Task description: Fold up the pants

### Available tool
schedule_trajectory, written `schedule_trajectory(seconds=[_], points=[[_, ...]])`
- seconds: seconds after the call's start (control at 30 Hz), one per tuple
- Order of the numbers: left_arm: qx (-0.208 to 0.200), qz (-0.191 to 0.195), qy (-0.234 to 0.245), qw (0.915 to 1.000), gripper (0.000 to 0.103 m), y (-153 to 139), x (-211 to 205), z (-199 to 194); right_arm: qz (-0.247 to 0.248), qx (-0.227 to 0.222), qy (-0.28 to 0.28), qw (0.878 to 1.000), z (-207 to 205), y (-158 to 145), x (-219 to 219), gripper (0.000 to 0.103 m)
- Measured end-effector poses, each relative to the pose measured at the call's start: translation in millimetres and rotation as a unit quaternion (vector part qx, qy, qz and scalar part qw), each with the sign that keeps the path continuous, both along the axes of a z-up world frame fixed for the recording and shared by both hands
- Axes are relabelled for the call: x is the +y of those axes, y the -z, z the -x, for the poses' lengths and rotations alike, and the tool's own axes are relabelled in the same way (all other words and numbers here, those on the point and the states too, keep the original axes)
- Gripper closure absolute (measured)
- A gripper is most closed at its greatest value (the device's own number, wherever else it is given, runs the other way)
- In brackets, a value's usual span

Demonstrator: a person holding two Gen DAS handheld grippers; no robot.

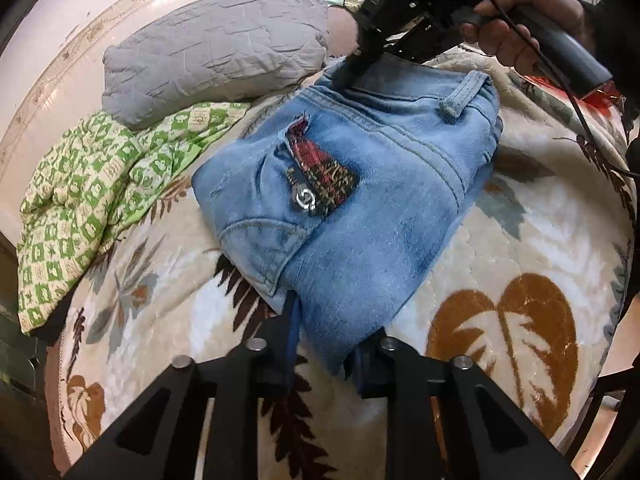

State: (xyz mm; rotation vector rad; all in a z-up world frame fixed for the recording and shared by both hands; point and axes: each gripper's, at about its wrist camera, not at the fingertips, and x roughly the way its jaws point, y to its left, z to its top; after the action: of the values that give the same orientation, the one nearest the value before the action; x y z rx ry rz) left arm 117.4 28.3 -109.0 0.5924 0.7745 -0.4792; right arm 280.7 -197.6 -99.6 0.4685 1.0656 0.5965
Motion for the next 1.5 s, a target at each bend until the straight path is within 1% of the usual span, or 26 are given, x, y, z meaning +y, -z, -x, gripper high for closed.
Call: schedule_trajectory(seconds=[0.03, 0.1, 0.17, 0.3, 0.37, 0.4, 0.43, 0.47, 0.5, 0.53, 0.57, 0.6, 0.63, 0.73, 0.83, 0.93, 0.97, 1.0, 1.03, 1.1, 1.13, 1.17, 1.23, 1.27, 1.33, 1.5], points=[[0.000, 0.001, 0.002, 1.0000, 0.086, 1, 2, 1, 0.005, 0.003, 0.003, 1.000, 0, 3, -2, 0.097], [0.004, 0.007, 0.005, 1.0000, 0.088, 3, 5, 1, 0.008, 0.002, 0.017, 1.000, -1, 8, -13, 0.098], [0.008, 0.008, 0.005, 0.9999, 0.088, 5, 5, -1, -0.013, 0.020, 0.027, 0.999, -3, 21, -28, 0.098], [0.010, -0.001, 0.003, 0.9999, 0.088, 6, 2, -1, -0.009, 0.017, 0.027, 0.999, -1, 27, -26, 0.098], [0.016, 0.000, -0.005, 0.9999, 0.080, 6, 3, -2, -0.018, 0.017, 0.025, 0.999, -2, 25, -24, 0.097], [0.021, -0.001, -0.011, 0.9997, 0.072, 6, 4, -3, -0.024, 0.019, 0.022, 0.999, -3, 23, -24, 0.096], [0.027, -0.002, -0.020, 0.9994, 0.043, 7, 6, -4, -0.029, 0.025, 0.020, 0.999, -3, 22, -24, 0.095], [0.027, 0.001, -0.034, 0.9991, 0.018, 6, 9, -4, -0.027, 0.030, 0.021, 0.999, -2, 21, -25, 0.092], [0.028, 0.009, -0.036, 0.9989, 0.013, 4, 11, -2, -0.022, 0.031, 0.023, 0.999, -1, 18, -26, 0.081], [0.031, 0.025, -0.034, 0.9986, 0.012, 1, 13, 0, -0.018, 0.029, 0.026, 0.999, 1, 16, -27, 0.051], [0.036, 0.040, -0.034, 0.9980, 0.011, -2, 16, 2, -0.017, 0.022, 0.030, 0.999, 4, 12, -28, 0.030], [0.040, 0.048, -0.038, 0.9973, 0.009, -5, 19, 4, -0.021, 0.010, 0.041, 0.999, 10, 7, -31, 0.002], [0.041, 0.051, -0.043, 0.9970, 0.005, -5, 20, 4, -0.028, -0.003, 0.051, 0.998, 16, 3, -36, 0.000], [0.044, 0.062, -0.069, 0.9947, 0.002, -7, 28, 6, -0.051, 0.007, 0.054, 0.997, 29, 0, -46, 0.000], [0.056, 0.093, -0.118, 0.9871, 0.002, -9, 42, 2, -0.058, 0.014, 0.062, 0.996, 44, 3, -57, 0.000], [0.068, 0.139, -0.174, 0.9725, 0.002, -16, 58, -6, -0.052, 0.026, 0.074, 0.996, 57, 7, -69, 0.000], [0.079, 0.160, -0.197, 0.9640, 0.000, -22, 63, -10, -0.050, 0.029, 0.080, 0.995, 61, 6, -73, 0.000], [0.086, 0.171, -0.208, 0.9592, 0.000, -24, 66, -12, -0.047, 0.030, 0.088, 0.995, 65, 5, -77, 0.000], [0.092, 0.188, -0.226, 0.9515, 0.000, -31, 68, -15, -0.042, 0.027, 0.097, 0.994, 69, 1, -81, 0.000], [0.079, 0.219, -0.248, 0.9402, 0.000, -47, 71, -16, -0.022, 0.011, 0.116, 0.993, 76, -12, -88, 0.000], [0.074, 0.232, -0.253, 0.9362, 0.000, -54, 72, -15, -0.006, 0.000, 0.125, 0.992, 80, -21, -89, 0.000], [0.066, 0.257, -0.259, 0.9289, 0.000, -66, 71, -14, 0.029, -0.018, 0.138, 0.990, 86, -36, -89, 0.000], [0.054, 0.285, -0.263, 0.9203, 0.000, -85, 68, -12, 0.084, -0.051, 0.154, 0.983, 98, -58, -85, 0.000], [0.046, 0.292, -0.263, 0.9182, 0.000, -94, 65, -10, 0.123, -0.076, 0.166, 0.976, 107, -75, -81, 0.000], [0.029, 0.298, -0.259, 0.9181, 0.000, -109, 57, -5, 0.167, -0.110, 0.178, 0.964, 121, -98, -73, 0.000], [-0.016, 0.270, -0.246, 0.9307, 0.000, -141, 26, 9, 0.223, -0.165, 0.201, 0.939, 154, -143, -57, 0.000]])
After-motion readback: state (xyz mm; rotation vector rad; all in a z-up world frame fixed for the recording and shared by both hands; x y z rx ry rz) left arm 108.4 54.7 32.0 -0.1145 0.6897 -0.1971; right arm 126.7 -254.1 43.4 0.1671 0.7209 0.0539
